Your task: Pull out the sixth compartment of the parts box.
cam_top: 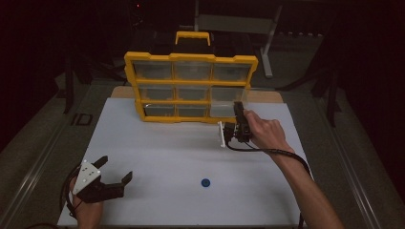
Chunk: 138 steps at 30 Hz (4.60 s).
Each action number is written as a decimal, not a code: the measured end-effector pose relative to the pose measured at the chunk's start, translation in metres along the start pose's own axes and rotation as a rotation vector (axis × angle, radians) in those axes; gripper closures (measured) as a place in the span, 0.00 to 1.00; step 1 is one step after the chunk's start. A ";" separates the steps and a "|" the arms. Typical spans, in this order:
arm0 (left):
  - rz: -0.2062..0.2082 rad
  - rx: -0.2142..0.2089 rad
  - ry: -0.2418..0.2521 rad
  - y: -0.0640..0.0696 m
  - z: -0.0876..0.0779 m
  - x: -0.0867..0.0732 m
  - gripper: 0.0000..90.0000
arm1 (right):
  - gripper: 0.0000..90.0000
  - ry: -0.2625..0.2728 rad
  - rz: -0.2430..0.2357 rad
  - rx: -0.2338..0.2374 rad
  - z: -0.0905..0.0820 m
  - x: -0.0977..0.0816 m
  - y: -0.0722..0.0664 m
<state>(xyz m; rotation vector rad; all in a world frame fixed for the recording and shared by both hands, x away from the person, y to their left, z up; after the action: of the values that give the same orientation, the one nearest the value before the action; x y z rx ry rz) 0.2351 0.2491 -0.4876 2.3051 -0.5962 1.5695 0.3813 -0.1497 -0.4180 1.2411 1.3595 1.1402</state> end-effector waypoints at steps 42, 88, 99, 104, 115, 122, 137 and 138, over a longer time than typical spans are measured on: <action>-0.002 0.003 0.002 0.000 -0.001 0.000 0.00 | 0.86 0.007 -0.010 0.013 -0.012 0.000 -0.002; -0.002 0.001 0.001 0.000 0.000 0.000 0.00 | 0.46 0.109 0.392 0.272 -0.034 0.009 -0.018; -0.003 0.003 0.003 0.000 -0.001 0.000 0.00 | 0.44 0.131 0.632 0.440 -0.034 -0.001 -0.023; -0.002 0.005 0.002 0.000 -0.001 0.000 0.00 | 0.43 0.144 0.735 0.524 -0.034 -0.006 -0.026; -0.002 0.005 0.003 0.000 -0.001 0.000 0.00 | 0.40 0.192 0.899 0.685 -0.033 -0.013 -0.030; -0.003 0.005 0.004 0.000 -0.001 0.000 0.00 | 0.40 0.217 0.957 0.771 -0.033 -0.013 -0.031; 0.001 0.001 0.000 0.001 0.000 0.000 0.00 | 0.35 0.277 1.077 0.917 -0.029 -0.015 -0.032; 0.001 0.001 0.000 0.001 0.000 0.000 0.00 | 0.34 0.277 1.081 0.921 -0.029 -0.015 -0.032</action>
<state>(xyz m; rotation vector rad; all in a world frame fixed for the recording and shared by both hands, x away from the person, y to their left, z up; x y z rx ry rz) 0.2347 0.2485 -0.4874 2.3054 -0.5967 1.5710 0.3489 -0.1681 -0.4452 2.7844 1.4782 1.4449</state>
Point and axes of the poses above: each handheld gripper's, and its own axes: z roughly forward along the jaws, x roughly out of its top, y roughly to its right, the point moved 2 cm from there along z, roughly forward along the jaws
